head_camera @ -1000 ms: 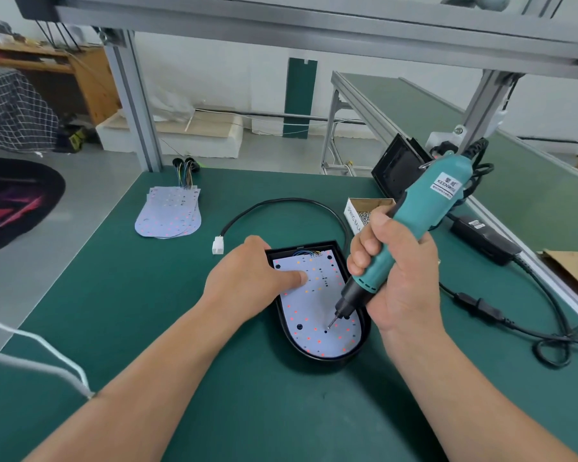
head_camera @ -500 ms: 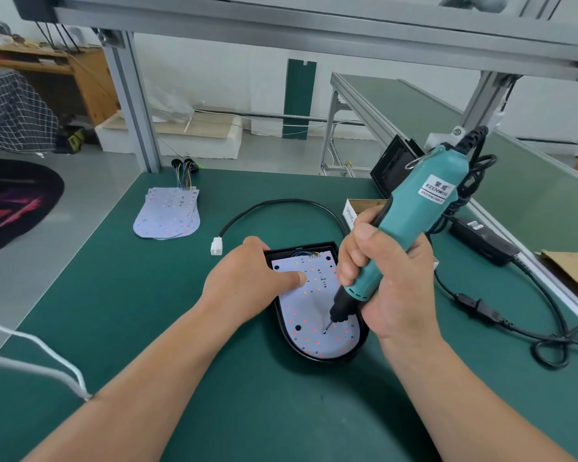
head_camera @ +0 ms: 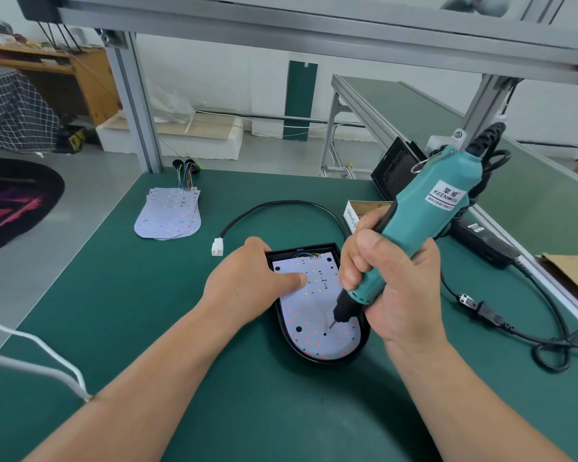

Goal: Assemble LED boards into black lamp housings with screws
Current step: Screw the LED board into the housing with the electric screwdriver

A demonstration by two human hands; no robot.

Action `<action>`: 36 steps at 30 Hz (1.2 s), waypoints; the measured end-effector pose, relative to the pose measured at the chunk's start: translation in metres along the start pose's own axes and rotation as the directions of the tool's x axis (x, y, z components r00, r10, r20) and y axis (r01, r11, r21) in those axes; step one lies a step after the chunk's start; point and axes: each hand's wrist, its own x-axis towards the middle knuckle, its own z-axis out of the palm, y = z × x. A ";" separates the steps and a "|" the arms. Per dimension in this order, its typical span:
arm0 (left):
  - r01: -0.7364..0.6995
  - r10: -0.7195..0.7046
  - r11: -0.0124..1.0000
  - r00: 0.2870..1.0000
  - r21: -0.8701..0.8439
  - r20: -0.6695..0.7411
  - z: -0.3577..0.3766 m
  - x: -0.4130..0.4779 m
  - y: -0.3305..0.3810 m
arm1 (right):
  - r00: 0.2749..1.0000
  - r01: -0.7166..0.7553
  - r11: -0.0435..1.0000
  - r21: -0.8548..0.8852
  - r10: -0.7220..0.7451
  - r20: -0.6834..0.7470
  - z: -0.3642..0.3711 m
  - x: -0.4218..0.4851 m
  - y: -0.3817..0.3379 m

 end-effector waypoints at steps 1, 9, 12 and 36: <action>-0.003 0.003 1.000 1.000 0.004 -0.004 0.000 0.000 0.000 | 1.000 0.004 1.000 0.001 -0.004 0.007 0.001 0.000 -0.001; -0.003 0.003 1.000 1.000 0.016 -0.003 0.001 0.001 0.000 | 0.998 0.026 1.000 -0.017 -0.025 0.049 0.003 -0.003 0.000; 0.002 -0.002 1.000 1.000 0.022 -0.004 0.001 0.001 0.000 | 0.996 0.047 0.998 -0.048 -0.043 0.081 0.001 -0.003 0.001; -0.050 0.050 0.999 0.999 0.012 0.001 -0.005 -0.004 -0.001 | 0.998 0.062 0.996 0.058 -0.061 -0.027 -0.002 0.002 -0.003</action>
